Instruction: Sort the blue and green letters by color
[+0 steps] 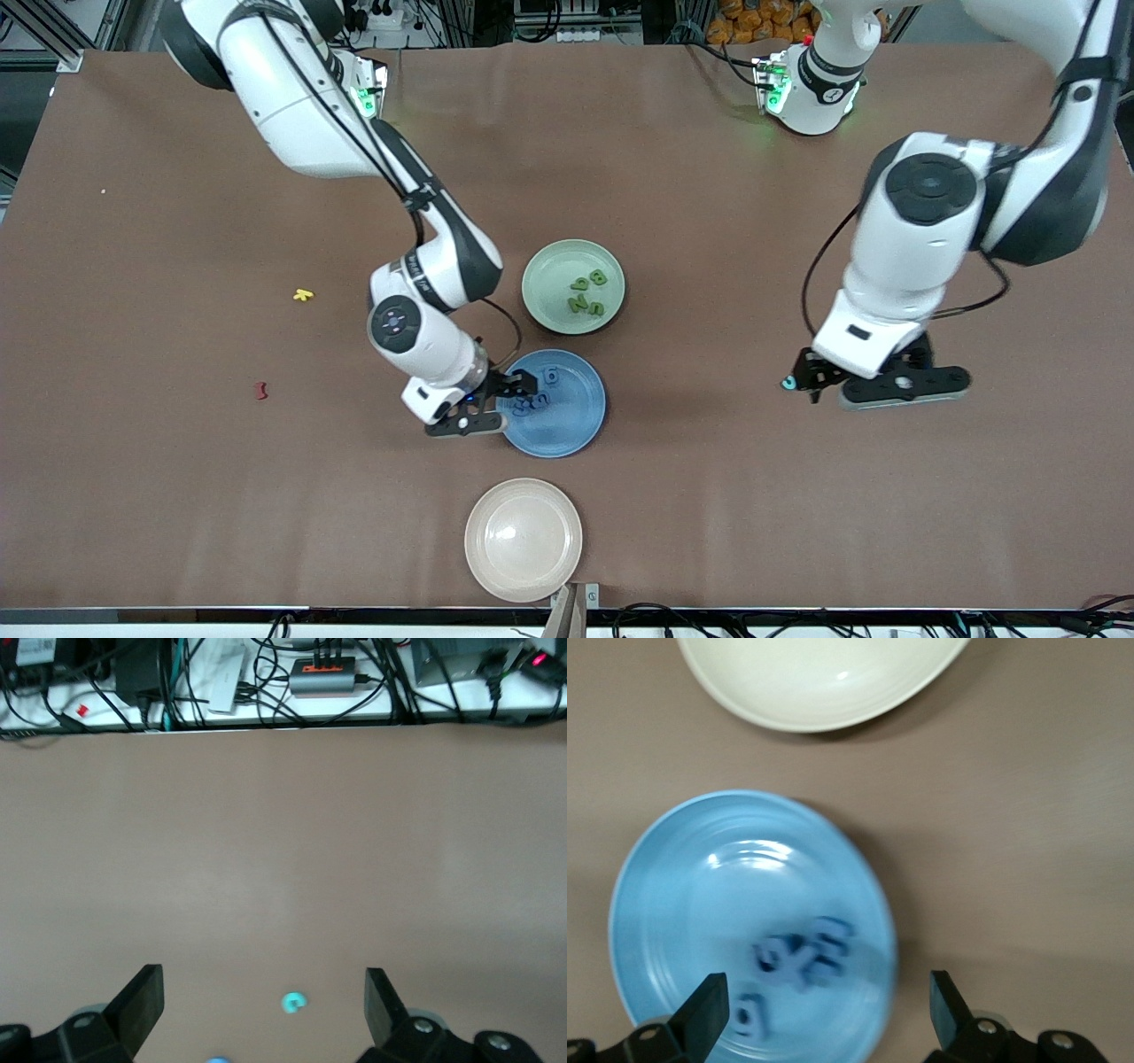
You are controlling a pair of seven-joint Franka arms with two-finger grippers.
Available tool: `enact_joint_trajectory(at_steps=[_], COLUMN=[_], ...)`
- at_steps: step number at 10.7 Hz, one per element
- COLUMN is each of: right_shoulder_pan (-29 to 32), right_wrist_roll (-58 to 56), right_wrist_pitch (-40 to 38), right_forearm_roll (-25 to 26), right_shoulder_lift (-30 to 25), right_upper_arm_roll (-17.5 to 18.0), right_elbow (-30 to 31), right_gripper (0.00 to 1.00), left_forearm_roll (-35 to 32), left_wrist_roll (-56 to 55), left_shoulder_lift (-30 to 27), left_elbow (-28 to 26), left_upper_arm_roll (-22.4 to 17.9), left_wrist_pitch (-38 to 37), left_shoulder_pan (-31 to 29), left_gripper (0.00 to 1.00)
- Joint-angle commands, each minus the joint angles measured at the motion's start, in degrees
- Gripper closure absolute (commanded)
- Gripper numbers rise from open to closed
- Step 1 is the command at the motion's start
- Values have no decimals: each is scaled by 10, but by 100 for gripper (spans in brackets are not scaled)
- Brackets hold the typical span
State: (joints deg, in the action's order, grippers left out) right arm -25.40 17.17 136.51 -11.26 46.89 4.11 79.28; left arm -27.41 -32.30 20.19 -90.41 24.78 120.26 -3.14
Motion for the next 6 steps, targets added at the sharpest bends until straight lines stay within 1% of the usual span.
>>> enact_joint_trajectory(at_steps=[1,2,3,4,5,6], right_shoulder_pan=[67,92,124,154,183,191], right_wrist_roll=[-93,-124,-159,-201,-244,-273], right_wrist_pitch=[-38,-38,-39,-38,-39,-40], right_forearm_roll=[11,11,11,11,11,12], right_shoulder_lift=[-90,-115,-133,-147,-159,-178], right_upper_arm_roll=[-1,-6,-6,-6,-6,-25], right_elbow=[93,124,151,172,184,199], right_gripper=[0,0,0,0,0,0], left_forearm_roll=[151,192,229,265,277,273], left_wrist_roll=[241,276,276,276,276,276], left_shoulder_lift=[-60,-72,-86,-92,-90,-92], left_elbow=[-14,-11,-6,14,45,58], left_upper_arm_roll=[-90,-106,-128,-147,-161,-172], left_wrist_pitch=[-34,-62,-88,-125,-179,-212], left_shoulder_pan=[2,2,4,9,13,28], left_gripper=[0,0,0,0,0,0])
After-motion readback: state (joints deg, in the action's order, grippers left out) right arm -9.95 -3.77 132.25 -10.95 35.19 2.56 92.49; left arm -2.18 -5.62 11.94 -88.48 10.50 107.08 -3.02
